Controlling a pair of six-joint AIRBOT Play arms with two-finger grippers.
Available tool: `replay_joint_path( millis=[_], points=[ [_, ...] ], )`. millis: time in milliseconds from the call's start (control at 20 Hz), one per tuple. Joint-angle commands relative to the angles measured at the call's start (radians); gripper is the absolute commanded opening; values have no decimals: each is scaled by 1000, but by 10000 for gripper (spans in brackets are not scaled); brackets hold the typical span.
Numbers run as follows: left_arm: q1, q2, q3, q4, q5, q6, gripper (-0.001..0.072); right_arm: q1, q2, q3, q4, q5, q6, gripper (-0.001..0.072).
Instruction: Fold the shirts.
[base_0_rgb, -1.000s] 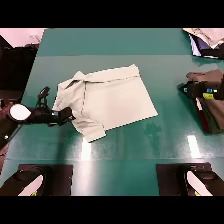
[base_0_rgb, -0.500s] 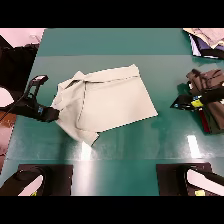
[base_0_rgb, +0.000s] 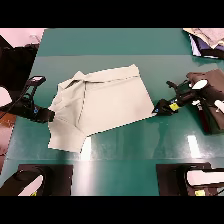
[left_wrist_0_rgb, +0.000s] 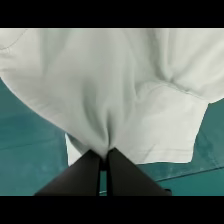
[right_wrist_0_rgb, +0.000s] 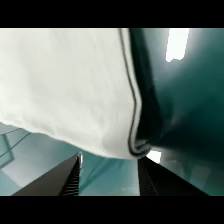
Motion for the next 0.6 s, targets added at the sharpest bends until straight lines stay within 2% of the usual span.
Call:
replay_joint_path(
  millis=[0, 50, 150, 200, 300, 400, 550],
  points=[
    [0, 0, 1, -9, 7, -3, 28, 54, -27, -1, -12, -106, -4, 334],
    [0, 0, 1, -9, 6, -3, 28, 61, -27, -1, -12, -109, -4, 254],
    [0, 0, 1, -25, 7, -3, 28, 61, -26, -1, -11, -112, -5, 45],
    [0, 0, 1, -41, 15, -3, 28, 61, -18, -1, -11, -113, -14, 17],
    [0, 0, 3, -65, 66, -15, 28, 60, 28, 2, -10, -118, -17, 16],
    [0, 0, 53, -60, 130, -66, 28, 51, 108, 47, -10, -108, -16, 15],
    [0, 0, 290, -28, 186, -77, 27, 23, 261, 214, -10, -113, 16, 15]
  ],
)
